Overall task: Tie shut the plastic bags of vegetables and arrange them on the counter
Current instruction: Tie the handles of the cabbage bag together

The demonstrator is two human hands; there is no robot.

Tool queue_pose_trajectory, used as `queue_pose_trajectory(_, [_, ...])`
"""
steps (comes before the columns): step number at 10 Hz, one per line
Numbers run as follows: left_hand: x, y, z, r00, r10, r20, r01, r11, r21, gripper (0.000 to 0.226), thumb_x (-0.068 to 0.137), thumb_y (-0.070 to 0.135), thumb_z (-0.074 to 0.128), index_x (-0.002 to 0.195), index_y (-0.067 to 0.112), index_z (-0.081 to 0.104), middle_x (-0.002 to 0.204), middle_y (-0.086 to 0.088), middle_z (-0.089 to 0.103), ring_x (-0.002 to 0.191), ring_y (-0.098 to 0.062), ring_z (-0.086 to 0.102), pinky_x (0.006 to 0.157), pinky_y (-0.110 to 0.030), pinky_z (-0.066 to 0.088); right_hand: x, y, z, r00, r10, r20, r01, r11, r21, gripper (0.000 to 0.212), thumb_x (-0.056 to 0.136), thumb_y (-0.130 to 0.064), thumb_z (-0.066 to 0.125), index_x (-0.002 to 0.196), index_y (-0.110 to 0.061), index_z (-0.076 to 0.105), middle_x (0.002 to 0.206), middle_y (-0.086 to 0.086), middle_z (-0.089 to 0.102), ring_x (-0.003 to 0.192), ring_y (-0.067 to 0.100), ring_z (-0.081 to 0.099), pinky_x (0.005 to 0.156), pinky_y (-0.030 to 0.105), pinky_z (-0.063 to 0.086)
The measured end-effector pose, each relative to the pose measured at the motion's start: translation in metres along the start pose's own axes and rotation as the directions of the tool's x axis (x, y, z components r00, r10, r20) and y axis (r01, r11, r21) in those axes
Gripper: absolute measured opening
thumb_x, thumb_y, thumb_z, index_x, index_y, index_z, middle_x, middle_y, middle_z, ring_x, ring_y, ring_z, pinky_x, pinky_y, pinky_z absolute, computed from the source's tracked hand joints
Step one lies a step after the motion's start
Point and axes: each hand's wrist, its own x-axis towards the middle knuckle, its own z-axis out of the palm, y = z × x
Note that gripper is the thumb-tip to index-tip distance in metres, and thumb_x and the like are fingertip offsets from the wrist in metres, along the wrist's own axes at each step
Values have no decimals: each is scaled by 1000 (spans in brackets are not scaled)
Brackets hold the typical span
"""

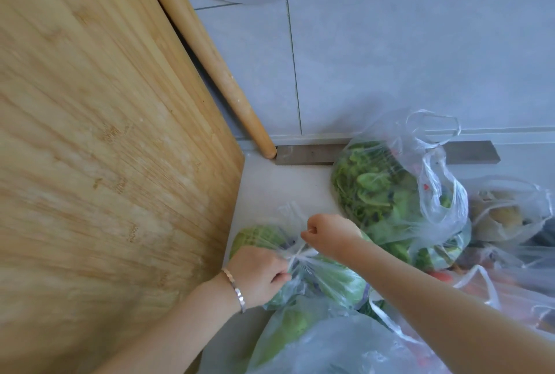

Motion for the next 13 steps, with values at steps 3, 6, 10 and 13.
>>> queue_pose_trajectory(3, [7, -5, -17, 750, -399, 528, 50, -762, -646, 35, 94, 10, 39, 62, 4, 52, 42, -2, 54, 33, -11, 52, 32, -14, 42, -11, 13, -20, 983, 179, -34, -64, 509, 858, 42, 85, -18, 61, 49, -14, 38, 49, 0, 36, 51, 16, 36, 64, 27, 37])
queue_pose_trajectory(6, [26, 16, -15, 852, -450, 268, 134, -307, -942, 48, 85, -20, 41, 114, 13, 59, 104, 6, 65, 83, -8, 67, 59, -19, 57, -34, 8, -2, 990, -94, 109, -58, 431, 900, 31, 86, 8, 47, 92, -10, 71, 67, 3, 68, 55, 8, 58, 71, 21, 57])
queue_pose_trajectory(10, [25, 11, -14, 935, -335, 113, 255, 420, -871, 39, 80, 11, 69, 117, 16, 60, 78, 5, 57, 78, -12, 56, 78, -27, 51, -31, 15, -2, 937, -225, 268, -122, 506, 854, 9, 84, -3, 60, 87, -2, 69, 82, 7, 61, 68, 5, 55, 68, 10, 49])
queue_pose_trajectory(13, [11, 9, -26, 960, -235, 155, 276, 680, -679, 25, 83, 36, 63, 64, 21, 68, 39, 10, 45, 39, -1, 36, 45, -16, 26, -42, 52, -4, 929, 61, 365, -346, 497, 796, 39, 87, -16, 57, 53, -18, 39, 50, -5, 32, 41, 8, 22, 39, 18, 13])
